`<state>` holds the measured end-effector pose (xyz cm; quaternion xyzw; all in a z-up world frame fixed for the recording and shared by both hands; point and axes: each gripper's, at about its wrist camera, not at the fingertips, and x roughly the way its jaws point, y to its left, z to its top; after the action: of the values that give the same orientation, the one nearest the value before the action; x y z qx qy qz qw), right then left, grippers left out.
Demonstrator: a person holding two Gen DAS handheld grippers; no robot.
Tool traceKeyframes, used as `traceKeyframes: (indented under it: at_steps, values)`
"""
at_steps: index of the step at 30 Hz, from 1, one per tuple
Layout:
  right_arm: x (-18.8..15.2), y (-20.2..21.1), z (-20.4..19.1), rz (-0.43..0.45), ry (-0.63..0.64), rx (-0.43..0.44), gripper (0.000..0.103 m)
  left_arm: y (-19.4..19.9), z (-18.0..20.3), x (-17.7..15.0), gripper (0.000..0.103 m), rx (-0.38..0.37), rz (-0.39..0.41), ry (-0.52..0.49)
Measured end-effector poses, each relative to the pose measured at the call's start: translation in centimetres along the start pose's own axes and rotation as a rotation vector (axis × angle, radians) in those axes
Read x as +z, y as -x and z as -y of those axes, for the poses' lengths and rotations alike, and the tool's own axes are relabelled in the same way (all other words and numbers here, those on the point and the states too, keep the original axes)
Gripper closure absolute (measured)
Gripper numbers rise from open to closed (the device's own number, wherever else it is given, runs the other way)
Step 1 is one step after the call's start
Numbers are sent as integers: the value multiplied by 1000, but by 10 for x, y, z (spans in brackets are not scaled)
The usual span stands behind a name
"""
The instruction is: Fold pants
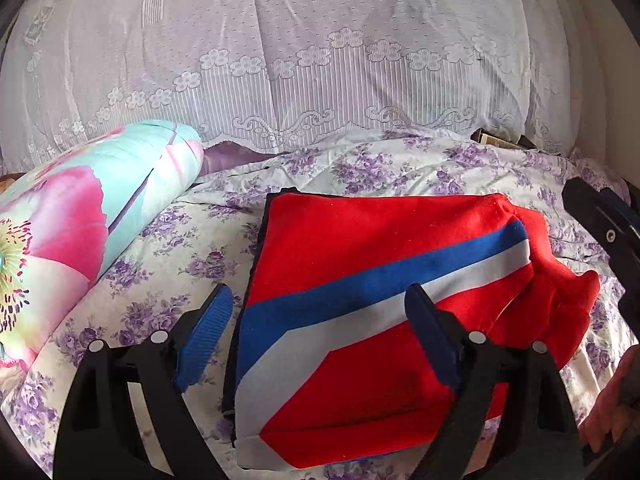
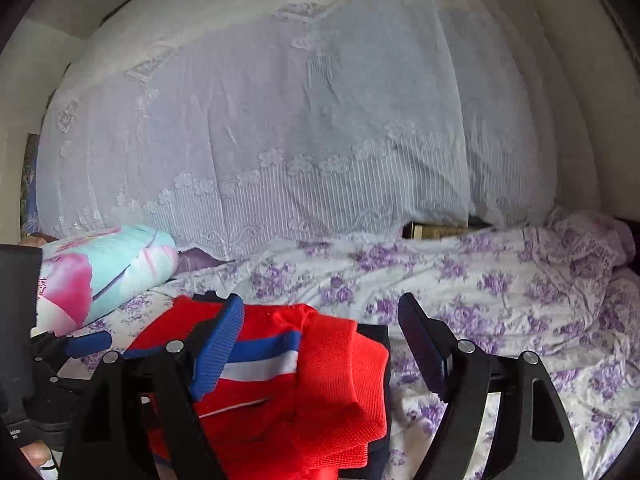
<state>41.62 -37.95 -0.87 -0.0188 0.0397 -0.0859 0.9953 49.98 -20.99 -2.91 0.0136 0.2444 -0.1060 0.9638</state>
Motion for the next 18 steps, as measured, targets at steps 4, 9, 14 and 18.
traceKeyframes:
  at_steps: [4, 9, 14, 18]
  values:
    - [-2, -8, -19, -44, 75, 61, 22, -1, -7, 0, 13, -1, -5, 36]
    - [1, -27, -30, -103, 50, 99, 21, -3, -34, 5, 13, 45, 2, 156]
    - [-18, -85, -23, -362, -9, 53, 21, -12, -33, 9, 14, 73, -7, 126]
    - [-22, -89, -22, -364, -1, 46, 21, -32, -33, 5, 11, 42, -108, 116]
